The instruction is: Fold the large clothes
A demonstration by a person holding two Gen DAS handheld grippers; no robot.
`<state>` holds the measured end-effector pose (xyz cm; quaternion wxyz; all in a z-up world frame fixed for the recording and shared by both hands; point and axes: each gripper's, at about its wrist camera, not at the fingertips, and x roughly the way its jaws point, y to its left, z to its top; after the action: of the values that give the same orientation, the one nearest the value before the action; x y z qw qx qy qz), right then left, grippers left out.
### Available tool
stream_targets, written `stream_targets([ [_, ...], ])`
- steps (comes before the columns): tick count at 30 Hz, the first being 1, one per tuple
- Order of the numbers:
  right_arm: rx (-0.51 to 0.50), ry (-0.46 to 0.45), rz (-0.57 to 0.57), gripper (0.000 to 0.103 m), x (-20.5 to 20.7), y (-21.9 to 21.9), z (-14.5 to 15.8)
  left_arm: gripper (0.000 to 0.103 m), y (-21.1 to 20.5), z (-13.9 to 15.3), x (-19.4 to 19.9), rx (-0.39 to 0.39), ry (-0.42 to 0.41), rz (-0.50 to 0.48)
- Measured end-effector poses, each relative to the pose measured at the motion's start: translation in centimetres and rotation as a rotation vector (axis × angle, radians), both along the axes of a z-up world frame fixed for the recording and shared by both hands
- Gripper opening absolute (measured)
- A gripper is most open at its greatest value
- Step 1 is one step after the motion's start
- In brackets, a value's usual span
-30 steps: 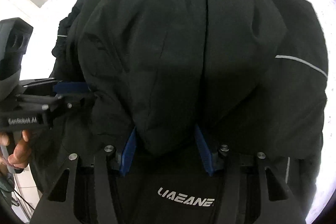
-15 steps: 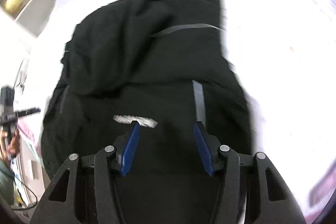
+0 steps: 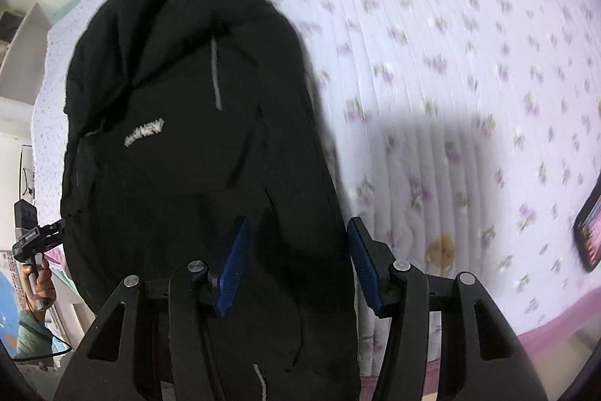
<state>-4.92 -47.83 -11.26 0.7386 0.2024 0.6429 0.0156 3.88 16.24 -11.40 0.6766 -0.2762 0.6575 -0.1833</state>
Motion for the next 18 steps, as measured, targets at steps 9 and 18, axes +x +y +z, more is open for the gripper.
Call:
stream_targets([
  [9, 0.218, -0.123, 0.108, 0.036, -0.7, 1.6, 3.7, 0.06, -3.9, 5.6, -0.1, -0.4, -0.145, -0.063],
  [18, 0.15, 0.055, 0.159, 0.042, -5.5, 2.3, 0.5, 0.06, -3.9, 1.7, -6.2, -0.239, 0.052, -0.087],
])
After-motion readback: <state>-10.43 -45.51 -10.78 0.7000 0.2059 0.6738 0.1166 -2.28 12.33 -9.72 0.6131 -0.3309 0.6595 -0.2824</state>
